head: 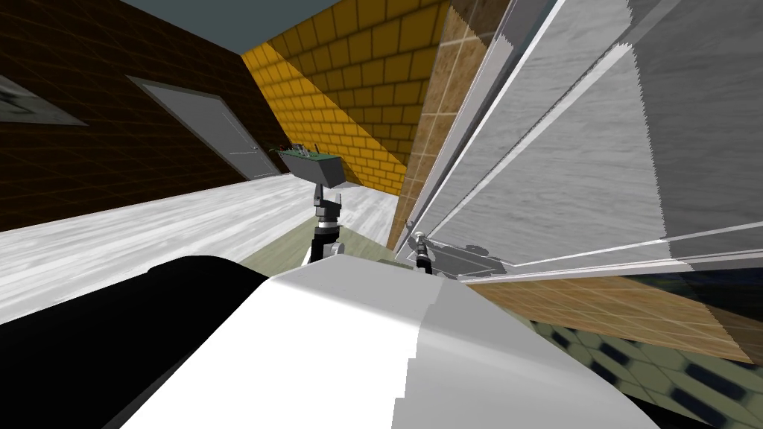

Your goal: Push the door open

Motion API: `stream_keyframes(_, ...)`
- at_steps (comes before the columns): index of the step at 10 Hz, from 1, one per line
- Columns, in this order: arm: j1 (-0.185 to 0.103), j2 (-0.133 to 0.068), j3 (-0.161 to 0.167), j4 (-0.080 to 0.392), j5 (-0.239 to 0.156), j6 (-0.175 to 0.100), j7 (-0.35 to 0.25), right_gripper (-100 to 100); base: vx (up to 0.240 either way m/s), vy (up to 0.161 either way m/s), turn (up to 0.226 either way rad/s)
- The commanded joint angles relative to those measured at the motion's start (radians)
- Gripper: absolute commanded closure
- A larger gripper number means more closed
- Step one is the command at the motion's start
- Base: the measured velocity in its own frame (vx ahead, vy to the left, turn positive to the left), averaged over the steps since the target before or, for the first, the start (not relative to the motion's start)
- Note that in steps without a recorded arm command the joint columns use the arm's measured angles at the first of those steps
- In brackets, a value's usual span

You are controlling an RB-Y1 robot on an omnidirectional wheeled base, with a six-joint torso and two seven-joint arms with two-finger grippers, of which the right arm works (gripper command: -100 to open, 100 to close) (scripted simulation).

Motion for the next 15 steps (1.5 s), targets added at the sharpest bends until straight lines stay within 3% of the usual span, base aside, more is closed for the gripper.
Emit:
stream_keyframes(1, 0.006, -0.022, 0.001, 0.016, -0.027, -0.015, -0.05, 100, -0.033, -0.062, 0.057)
stream_keyframes(6, 0.014, -0.027, 0.042, 0.007, -0.065, -0.034, -0.139, 100, -0.038, -0.049, 0.03)
stream_keyframes(8, 0.022, -0.032, 0.084, -0.003, -0.104, -0.052, -0.209, 100, -0.072, -0.075, 0.08)
stream_keyframes(9, 0.02, -0.033, 0.078, -0.001, -0.104, -0.051, -0.225, -100, -0.05, -0.044, 0.054)
stream_keyframes(15, 0.019, -0.041, 0.109, -0.003, -0.162, -0.073, -0.379, -100, -0.021, 0.007, 0.023)
